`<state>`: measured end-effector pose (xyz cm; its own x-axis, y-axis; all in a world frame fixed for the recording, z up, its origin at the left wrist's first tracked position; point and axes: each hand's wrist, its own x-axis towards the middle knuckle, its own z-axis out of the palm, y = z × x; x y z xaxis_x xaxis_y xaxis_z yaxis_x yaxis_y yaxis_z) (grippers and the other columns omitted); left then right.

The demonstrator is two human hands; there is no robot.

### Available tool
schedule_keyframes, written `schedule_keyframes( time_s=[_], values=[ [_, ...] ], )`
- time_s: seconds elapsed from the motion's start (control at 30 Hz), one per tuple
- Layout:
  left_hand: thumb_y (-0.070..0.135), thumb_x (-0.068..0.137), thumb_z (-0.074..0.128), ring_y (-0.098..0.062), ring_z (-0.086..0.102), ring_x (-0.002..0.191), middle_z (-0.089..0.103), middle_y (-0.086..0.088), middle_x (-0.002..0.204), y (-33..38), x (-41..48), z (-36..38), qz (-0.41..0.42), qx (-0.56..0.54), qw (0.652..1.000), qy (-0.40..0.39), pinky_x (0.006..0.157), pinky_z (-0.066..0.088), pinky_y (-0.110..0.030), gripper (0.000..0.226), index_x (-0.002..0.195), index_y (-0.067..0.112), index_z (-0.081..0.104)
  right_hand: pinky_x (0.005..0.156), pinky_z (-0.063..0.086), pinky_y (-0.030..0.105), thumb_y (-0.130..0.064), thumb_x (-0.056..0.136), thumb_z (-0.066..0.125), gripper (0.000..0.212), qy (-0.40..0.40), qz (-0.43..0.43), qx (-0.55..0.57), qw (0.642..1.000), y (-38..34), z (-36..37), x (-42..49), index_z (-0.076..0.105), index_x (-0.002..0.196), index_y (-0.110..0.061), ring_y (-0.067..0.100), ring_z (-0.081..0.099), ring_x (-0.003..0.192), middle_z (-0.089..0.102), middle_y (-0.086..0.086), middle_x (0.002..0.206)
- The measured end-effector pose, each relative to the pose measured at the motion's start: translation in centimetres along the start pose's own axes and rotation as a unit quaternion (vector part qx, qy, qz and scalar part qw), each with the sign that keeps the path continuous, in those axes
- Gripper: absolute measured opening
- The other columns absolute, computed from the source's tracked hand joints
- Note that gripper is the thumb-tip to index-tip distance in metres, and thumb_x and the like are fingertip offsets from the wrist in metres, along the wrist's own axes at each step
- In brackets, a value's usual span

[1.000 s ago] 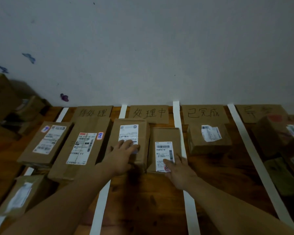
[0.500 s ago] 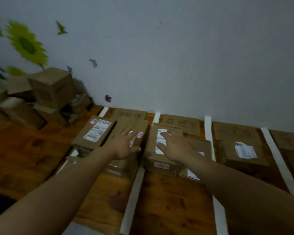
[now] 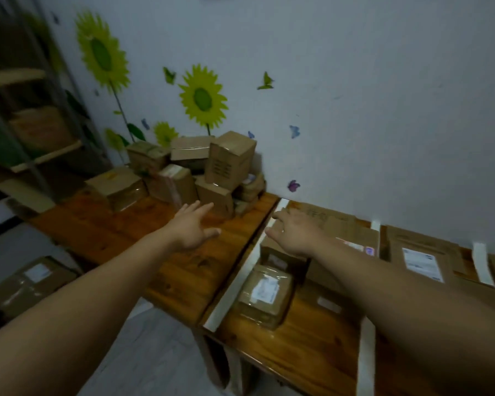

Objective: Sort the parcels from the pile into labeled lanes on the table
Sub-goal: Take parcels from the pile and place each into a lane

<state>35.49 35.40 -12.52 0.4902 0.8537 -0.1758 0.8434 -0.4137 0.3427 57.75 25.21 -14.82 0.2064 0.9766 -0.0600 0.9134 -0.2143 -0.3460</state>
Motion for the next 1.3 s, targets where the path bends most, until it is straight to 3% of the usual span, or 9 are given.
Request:
schedule_keyframes(
  time_s=[0.23, 0.47, 0.7, 0.9, 1.03, 1.1, 1.17, 1.23, 1.3],
  values=[
    [0.050, 0.088, 0.055, -0.029, -0.001, 0.146, 0.002, -0.002, 0.160, -8.6, 2.9, -4.9, -0.063, -0.023, 0.998, 0.021, 0.117, 0.007, -0.044, 0.078, 0.151, 0.033, 0.012, 0.104, 0.039, 0.041, -0.058, 0.093, 0.044, 0.061, -0.008, -0.037, -0.004, 0.999, -7.8, -0.4, 8.5, 0.038, 0.144, -0.025, 0.030, 0.043, 0.127, 0.044, 0.010, 0.141],
    [0.055, 0.088, 0.052, -0.028, 0.000, 0.146, 0.001, -0.003, 0.160, -15.3, 11.9, -9.4, -0.091, 0.010, 0.996, 0.023, 0.117, 0.010, -0.041, 0.080, 0.151, 0.031, 0.009, 0.107, 0.036, 0.041, -0.055, 0.095, 0.044, 0.065, 0.011, -0.036, 0.012, 0.999, -11.9, -0.3, 20.7, 0.029, 0.149, -0.022, 0.030, 0.037, 0.134, 0.036, 0.009, 0.147],
    [0.050, 0.090, 0.052, -0.029, 0.002, 0.146, 0.001, -0.006, 0.160, -19.5, 21.0, -10.7, -0.105, 0.016, 0.994, -0.029, 0.119, 0.011, -0.041, 0.077, 0.152, 0.027, 0.010, 0.110, 0.034, 0.041, -0.049, 0.094, 0.049, 0.063, -0.052, -0.037, 0.077, 0.995, -16.7, 5.1, 31.1, 0.031, 0.148, -0.021, 0.029, 0.036, 0.135, 0.034, 0.008, 0.148],
    [0.047, 0.093, 0.048, -0.028, -0.002, 0.146, 0.000, -0.008, 0.160, -22.5, 27.9, -9.7, -0.065, -0.010, 0.996, -0.058, 0.118, 0.011, -0.043, 0.075, 0.152, 0.027, 0.005, 0.115, 0.024, 0.045, -0.049, 0.092, 0.051, 0.078, -0.112, 0.014, 0.082, 0.990, -19.0, 9.7, 35.9, 0.002, 0.152, -0.038, 0.034, 0.019, 0.142, 0.015, 0.006, 0.156],
    [0.054, 0.090, 0.049, -0.029, 0.000, 0.146, -0.005, -0.007, 0.159, -24.3, 31.0, -7.8, -0.044, -0.022, 0.995, -0.086, 0.118, 0.012, -0.042, 0.078, 0.150, 0.035, 0.003, 0.114, 0.024, 0.047, -0.048, 0.093, 0.051, 0.077, -0.112, 0.057, 0.105, 0.987, -19.7, 12.2, 36.1, 0.001, 0.151, -0.040, 0.035, 0.020, 0.141, 0.014, 0.010, 0.156],
    [0.050, 0.091, 0.049, -0.029, 0.023, 0.141, 0.019, -0.009, 0.156, -25.3, 31.5, -7.0, -0.013, -0.058, 0.993, -0.105, 0.112, 0.026, -0.039, 0.066, 0.148, 0.031, 0.022, 0.109, 0.034, 0.045, -0.048, 0.092, 0.052, 0.068, -0.080, 0.078, 0.147, 0.983, -20.3, 13.2, 35.9, 0.016, 0.149, -0.036, 0.032, 0.034, 0.135, 0.027, 0.011, 0.151],
    [0.045, 0.093, 0.051, -0.021, 0.055, 0.106, 0.055, -0.006, 0.126, -26.1, 31.3, -6.8, -0.008, -0.156, 0.985, -0.078, 0.088, 0.044, -0.034, 0.035, 0.122, 0.025, 0.048, 0.093, 0.045, 0.038, -0.046, 0.093, 0.051, 0.045, -0.031, 0.115, 0.215, 0.969, -21.3, 13.9, 35.5, 0.037, 0.133, -0.031, 0.022, 0.052, 0.114, 0.047, 0.006, 0.134],
    [0.046, 0.092, 0.051, -0.020, 0.057, 0.088, 0.061, -0.006, 0.105, -26.8, 30.9, -7.1, -0.044, -0.212, 0.976, -0.037, 0.078, 0.048, -0.036, 0.029, 0.104, 0.019, 0.049, 0.075, 0.046, 0.027, -0.039, 0.095, 0.050, 0.020, 0.012, 0.163, 0.270, 0.949, -22.3, 14.4, 35.0, 0.046, 0.112, -0.028, 0.011, 0.053, 0.091, 0.053, 0.002, 0.117],
    [0.052, 0.092, 0.046, -0.026, 0.058, 0.099, 0.058, -0.008, 0.114, -27.8, 30.5, -7.4, -0.103, -0.267, 0.956, -0.064, 0.076, 0.053, -0.039, 0.044, 0.114, 0.014, 0.046, 0.066, 0.043, 0.022, -0.028, 0.094, 0.054, 0.027, 0.032, 0.209, 0.330, 0.920, -23.3, 14.6, 34.3, 0.043, 0.119, -0.027, 0.010, 0.053, 0.088, 0.053, 0.004, 0.120]
  ],
)
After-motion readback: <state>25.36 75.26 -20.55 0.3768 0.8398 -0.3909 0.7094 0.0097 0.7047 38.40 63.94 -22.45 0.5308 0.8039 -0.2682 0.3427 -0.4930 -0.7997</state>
